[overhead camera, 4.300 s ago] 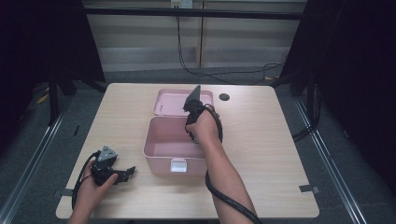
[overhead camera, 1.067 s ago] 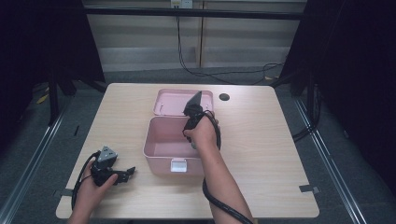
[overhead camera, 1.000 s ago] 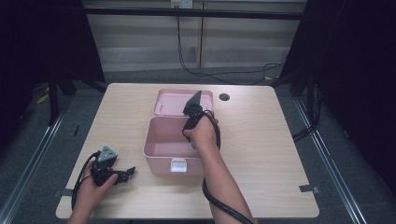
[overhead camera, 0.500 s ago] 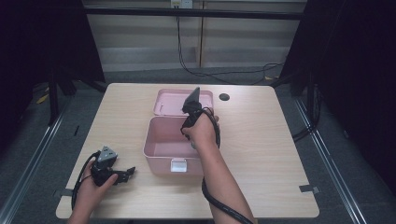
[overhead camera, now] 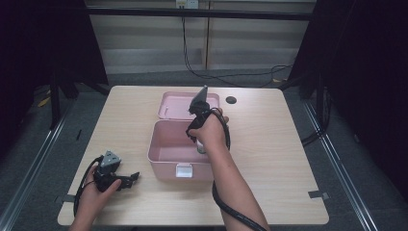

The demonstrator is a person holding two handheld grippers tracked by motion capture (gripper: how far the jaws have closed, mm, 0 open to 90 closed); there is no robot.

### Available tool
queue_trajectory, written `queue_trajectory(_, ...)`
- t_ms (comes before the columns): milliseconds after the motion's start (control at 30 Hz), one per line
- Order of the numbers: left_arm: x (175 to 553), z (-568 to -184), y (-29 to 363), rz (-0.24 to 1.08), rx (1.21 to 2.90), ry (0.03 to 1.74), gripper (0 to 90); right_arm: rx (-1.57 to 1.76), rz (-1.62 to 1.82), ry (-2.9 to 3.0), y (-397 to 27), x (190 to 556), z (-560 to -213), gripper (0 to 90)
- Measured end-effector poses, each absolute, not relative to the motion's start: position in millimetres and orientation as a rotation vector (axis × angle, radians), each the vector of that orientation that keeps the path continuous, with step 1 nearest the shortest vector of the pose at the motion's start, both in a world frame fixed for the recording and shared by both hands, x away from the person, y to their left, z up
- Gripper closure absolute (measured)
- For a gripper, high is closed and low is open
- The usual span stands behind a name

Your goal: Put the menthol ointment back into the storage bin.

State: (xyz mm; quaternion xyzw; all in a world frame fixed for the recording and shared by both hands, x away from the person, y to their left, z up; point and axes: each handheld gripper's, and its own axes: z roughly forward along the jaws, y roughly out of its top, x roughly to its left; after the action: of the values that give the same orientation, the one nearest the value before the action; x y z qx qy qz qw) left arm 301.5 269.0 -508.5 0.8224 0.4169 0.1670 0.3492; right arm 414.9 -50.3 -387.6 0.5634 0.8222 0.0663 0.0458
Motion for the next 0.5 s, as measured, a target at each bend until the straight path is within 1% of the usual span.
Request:
queue_trajectory(167,302,-509,269,0.431,2.132,1.079,9.5,1.695,0.241,2.555,-50,409,-374,21.7)
queue_trajectory(500,302,-509,269,0.435,2.133,1.081,9.2,1.534,0.217,2.655,-45,395,-351,20.7)
